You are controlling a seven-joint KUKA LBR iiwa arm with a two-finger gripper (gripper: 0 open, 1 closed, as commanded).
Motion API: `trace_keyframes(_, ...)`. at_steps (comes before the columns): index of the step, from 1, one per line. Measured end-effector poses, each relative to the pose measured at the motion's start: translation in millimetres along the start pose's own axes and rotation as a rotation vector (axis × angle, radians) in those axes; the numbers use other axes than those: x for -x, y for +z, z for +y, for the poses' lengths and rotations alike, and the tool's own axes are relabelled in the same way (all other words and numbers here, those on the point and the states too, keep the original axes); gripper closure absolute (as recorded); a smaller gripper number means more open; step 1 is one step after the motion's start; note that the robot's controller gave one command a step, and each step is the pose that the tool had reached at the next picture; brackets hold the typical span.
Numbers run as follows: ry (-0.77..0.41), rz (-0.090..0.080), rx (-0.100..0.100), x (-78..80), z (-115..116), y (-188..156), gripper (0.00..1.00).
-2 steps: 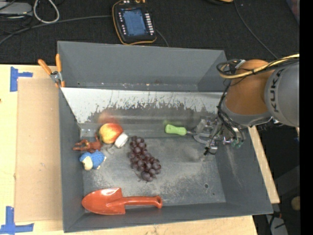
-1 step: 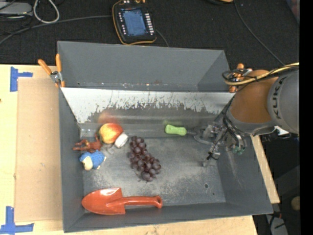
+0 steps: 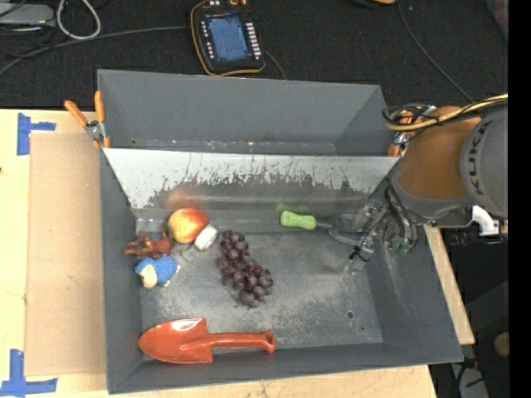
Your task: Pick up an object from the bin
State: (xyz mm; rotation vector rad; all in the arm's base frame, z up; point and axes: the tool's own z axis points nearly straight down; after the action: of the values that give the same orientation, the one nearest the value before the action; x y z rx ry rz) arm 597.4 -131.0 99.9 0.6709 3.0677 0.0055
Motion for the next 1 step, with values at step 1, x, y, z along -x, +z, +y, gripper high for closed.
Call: trace_keyframes(1,0.033,-0.007,0.002,15.2,8.0,30.0,0.0)
